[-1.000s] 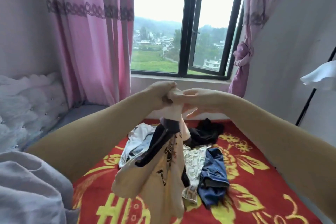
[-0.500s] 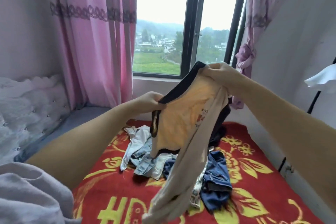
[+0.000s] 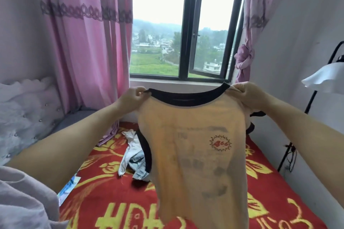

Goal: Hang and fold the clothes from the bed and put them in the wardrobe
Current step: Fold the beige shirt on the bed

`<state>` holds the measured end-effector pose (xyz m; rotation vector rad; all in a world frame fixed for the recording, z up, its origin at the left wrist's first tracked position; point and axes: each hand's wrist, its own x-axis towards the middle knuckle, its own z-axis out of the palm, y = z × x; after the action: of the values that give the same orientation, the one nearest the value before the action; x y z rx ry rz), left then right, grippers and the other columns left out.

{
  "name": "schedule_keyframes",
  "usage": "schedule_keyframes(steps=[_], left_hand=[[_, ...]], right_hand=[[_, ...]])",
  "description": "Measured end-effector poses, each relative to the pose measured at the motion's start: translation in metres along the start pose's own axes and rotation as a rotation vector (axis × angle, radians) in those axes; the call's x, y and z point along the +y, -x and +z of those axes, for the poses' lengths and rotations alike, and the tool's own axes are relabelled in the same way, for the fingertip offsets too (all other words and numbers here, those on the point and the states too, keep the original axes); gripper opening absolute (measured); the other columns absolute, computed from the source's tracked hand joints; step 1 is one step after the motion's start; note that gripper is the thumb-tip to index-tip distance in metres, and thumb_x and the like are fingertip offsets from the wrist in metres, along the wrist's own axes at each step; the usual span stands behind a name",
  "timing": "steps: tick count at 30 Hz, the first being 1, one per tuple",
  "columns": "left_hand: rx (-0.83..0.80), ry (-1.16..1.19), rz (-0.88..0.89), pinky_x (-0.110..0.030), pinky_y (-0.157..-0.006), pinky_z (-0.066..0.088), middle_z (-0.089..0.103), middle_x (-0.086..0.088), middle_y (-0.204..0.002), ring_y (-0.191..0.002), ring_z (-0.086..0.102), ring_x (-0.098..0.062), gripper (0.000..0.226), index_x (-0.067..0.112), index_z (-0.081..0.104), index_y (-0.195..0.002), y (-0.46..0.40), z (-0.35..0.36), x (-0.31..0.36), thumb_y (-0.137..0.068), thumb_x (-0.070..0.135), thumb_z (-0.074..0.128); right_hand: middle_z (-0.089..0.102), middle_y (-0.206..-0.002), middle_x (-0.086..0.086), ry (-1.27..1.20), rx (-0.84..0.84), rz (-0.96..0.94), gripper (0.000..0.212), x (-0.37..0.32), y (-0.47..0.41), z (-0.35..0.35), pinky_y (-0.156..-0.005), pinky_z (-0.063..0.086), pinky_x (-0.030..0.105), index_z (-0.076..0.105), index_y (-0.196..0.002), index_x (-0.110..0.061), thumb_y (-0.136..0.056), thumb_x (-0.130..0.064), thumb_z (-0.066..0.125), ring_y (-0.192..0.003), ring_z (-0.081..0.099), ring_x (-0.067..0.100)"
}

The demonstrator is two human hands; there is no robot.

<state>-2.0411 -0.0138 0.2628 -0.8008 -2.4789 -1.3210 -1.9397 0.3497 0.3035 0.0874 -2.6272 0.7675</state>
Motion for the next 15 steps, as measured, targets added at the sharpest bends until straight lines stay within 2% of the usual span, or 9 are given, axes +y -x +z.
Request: schedule_keyframes(steps=[2,4,6,7,8,10,12,15], left_hand=[[0.034,-0.06,0.098,-0.015,-0.048,0.039,0.056,-0.005,-0.064,-0.049,0.046,-0.011,0.03,-0.003,0.065,-0.093,-0.001,0.0,0.003,-0.096,0.025,0.055],[-0.036,-0.118,0.1,-0.017,-0.047,0.036,0.051,-0.009,-0.058,-0.049,0.044,-0.016,0.037,-0.004,0.062,-0.078,-0.005,-0.009,0.005,-0.093,0.03,0.059],[-0.117,-0.136,0.051,-0.019,-0.046,0.031,0.038,-0.002,-0.049,-0.047,0.033,-0.016,0.048,0.003,0.05,-0.06,-0.009,-0.022,0.005,-0.088,0.039,0.063],[-0.141,-0.129,0.02,-0.019,-0.045,0.03,0.035,0.002,-0.047,-0.045,0.031,-0.014,0.052,0.004,0.047,-0.058,-0.01,-0.029,0.005,-0.086,0.044,0.064],[-0.151,-0.101,-0.017,-0.02,-0.045,0.033,0.037,0.002,-0.048,-0.044,0.033,-0.012,0.055,0.0,0.05,-0.06,-0.011,-0.036,0.005,-0.083,0.047,0.065],[-0.163,0.04,-0.116,-0.021,-0.048,0.047,0.054,-0.003,-0.058,-0.05,0.05,-0.012,0.056,-0.005,0.063,-0.079,-0.012,-0.045,0.008,-0.079,0.051,0.068],[-0.197,0.205,-0.218,-0.024,-0.057,0.056,0.067,-0.007,-0.073,-0.062,0.063,-0.015,0.05,-0.001,0.068,-0.095,-0.012,-0.046,0.016,-0.08,0.047,0.069],[-0.183,0.378,-0.348,-0.025,-0.055,0.057,0.07,-0.005,-0.076,-0.063,0.067,-0.015,0.032,0.003,0.065,-0.108,-0.01,-0.026,0.04,-0.091,0.03,0.062]], right_hand=[[0.069,-0.072,0.005,0.074,0.004,0.0,0.052,0.002,0.002,0.0,-0.062,0.049,0.024,0.067,-0.077,-0.012,-0.088,-0.059,0.046,-0.062,0.061,0.021],[0.063,-0.06,-0.006,0.102,-0.008,-0.008,0.05,0.005,0.004,-0.002,-0.055,0.043,0.017,0.061,-0.065,-0.02,-0.087,-0.06,0.042,-0.055,0.055,0.01],[0.064,-0.064,-0.008,0.153,-0.035,-0.002,0.04,0.009,0.007,-0.005,-0.055,0.041,0.014,0.066,-0.071,-0.021,-0.093,-0.05,0.047,-0.057,0.056,0.006],[0.066,-0.068,-0.009,0.16,-0.037,0.002,0.035,0.01,0.008,-0.006,-0.054,0.04,0.012,0.07,-0.078,-0.021,-0.095,-0.044,0.05,-0.058,0.058,0.003],[0.067,-0.07,-0.011,0.143,-0.031,0.004,0.031,0.011,0.009,-0.006,-0.055,0.041,0.01,0.072,-0.082,-0.021,-0.095,-0.041,0.052,-0.059,0.059,-0.001],[0.069,-0.075,-0.01,0.056,-0.006,0.018,0.027,0.005,0.008,-0.003,-0.059,0.043,0.012,0.073,-0.086,-0.021,-0.095,-0.039,0.055,-0.063,0.061,0.0],[0.07,-0.081,-0.001,-0.035,0.028,0.044,0.027,-0.01,0.003,0.003,-0.062,0.047,0.02,0.072,-0.088,-0.018,-0.096,-0.037,0.054,-0.068,0.062,0.01],[0.069,-0.086,0.015,-0.119,0.018,0.119,0.03,-0.045,-0.005,0.019,-0.064,0.051,0.033,0.072,-0.098,-0.01,-0.098,-0.032,0.051,-0.078,0.064,0.03]])
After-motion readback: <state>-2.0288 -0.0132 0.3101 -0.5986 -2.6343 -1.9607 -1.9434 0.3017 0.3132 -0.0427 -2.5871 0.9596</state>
